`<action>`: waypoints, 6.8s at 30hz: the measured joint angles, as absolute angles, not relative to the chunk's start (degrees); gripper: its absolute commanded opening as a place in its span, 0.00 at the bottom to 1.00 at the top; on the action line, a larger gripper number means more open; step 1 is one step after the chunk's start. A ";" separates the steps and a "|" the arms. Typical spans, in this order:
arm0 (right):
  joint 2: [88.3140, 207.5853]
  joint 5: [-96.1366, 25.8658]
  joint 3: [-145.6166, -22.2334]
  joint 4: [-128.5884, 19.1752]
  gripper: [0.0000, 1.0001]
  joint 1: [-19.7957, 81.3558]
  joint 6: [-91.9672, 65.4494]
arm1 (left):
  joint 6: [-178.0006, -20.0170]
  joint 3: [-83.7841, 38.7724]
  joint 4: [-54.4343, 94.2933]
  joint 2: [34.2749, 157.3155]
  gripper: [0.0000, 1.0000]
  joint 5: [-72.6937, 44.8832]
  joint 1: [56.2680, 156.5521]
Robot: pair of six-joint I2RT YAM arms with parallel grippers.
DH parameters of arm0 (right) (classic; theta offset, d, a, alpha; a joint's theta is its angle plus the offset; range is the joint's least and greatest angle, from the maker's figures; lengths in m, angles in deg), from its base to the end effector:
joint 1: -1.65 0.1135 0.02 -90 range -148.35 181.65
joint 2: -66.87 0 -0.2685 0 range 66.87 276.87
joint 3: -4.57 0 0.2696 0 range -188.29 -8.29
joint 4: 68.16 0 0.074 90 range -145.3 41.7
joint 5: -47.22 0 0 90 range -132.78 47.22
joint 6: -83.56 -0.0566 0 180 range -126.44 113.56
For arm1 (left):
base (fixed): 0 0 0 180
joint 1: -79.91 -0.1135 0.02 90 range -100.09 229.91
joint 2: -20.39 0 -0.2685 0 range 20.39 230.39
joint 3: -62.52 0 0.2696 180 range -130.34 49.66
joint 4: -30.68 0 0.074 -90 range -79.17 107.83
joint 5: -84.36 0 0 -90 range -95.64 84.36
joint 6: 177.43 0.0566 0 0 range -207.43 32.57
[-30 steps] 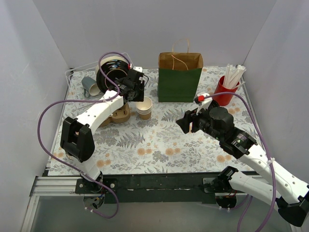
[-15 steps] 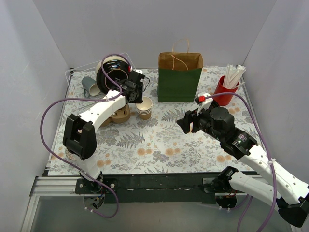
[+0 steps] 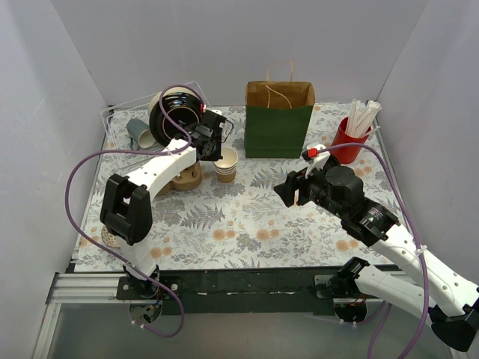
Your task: Pack the takeout coffee
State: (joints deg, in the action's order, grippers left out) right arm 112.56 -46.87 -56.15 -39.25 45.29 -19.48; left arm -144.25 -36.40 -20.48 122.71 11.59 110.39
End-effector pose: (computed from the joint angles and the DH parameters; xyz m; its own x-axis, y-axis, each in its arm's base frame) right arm 0.1616 0.1485 0.3442 -0.3131 0.0124 -0.9496 -0.5826 0.7871 0.2024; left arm 0.3710 -0.1989 0.2555 -0.6659 -0.5357 -0.5193 -0.4035 0.8440 -0.3532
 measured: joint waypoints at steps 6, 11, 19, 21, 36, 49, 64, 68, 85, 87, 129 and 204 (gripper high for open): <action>113.41 -47.07 -52.63 -42.81 0.68 45.29 -19.72 | -144.40 -39.52 -22.58 123.65 0.00 10.83 110.39; 117.85 -47.01 -50.90 -46.92 0.68 45.29 -20.79 | -144.44 -42.65 -23.60 123.85 0.00 10.41 110.39; 121.74 -46.22 -50.86 -49.94 0.68 45.29 -21.80 | -145.10 -43.98 -24.50 124.20 0.00 9.32 110.02; 121.72 -45.98 -50.86 -50.35 0.68 45.29 -21.95 | -145.30 -44.00 -24.65 124.20 0.00 8.62 109.67; 120.67 -44.43 -50.86 -50.64 0.67 45.29 -22.78 | -145.30 -55.87 -28.63 122.03 0.00 2.69 108.99; 106.38 -49.15 -52.39 -42.13 0.67 45.29 -22.61 | -146.80 -28.64 -24.39 94.34 0.00 -12.32 113.28; 106.18 -58.74 -52.47 -36.60 0.66 45.29 -22.61 | -151.79 -3.15 -11.45 94.52 0.00 -3.99 123.72; 107.32 -60.25 -52.45 -36.54 0.66 45.29 -22.61 | -151.72 -3.15 -8.68 96.37 0.02 -1.50 124.09; 109.70 -64.47 -50.49 -37.61 0.66 45.29 -22.00 | -150.63 -3.20 -5.90 97.69 0.46 0.07 124.77; 110.24 -65.37 -50.49 -37.96 0.65 45.29 -21.43 | -150.48 -3.48 -6.60 97.51 0.65 0.99 124.77; 150.64 -55.84 -67.84 -37.00 0.40 16.96 -9.19 | -137.56 -0.31 -2.67 81.51 0.98 8.81 124.77; 128.52 16.36 -63.62 -43.71 0.01 34.58 -14.52 | -73.50 9.70 20.66 68.77 0.98 -38.96 124.95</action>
State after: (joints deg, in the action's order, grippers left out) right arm 128.52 16.36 -63.62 -43.71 34.58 -14.52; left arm -73.50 9.70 20.66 68.77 -38.96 124.95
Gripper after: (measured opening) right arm 0.162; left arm 0.982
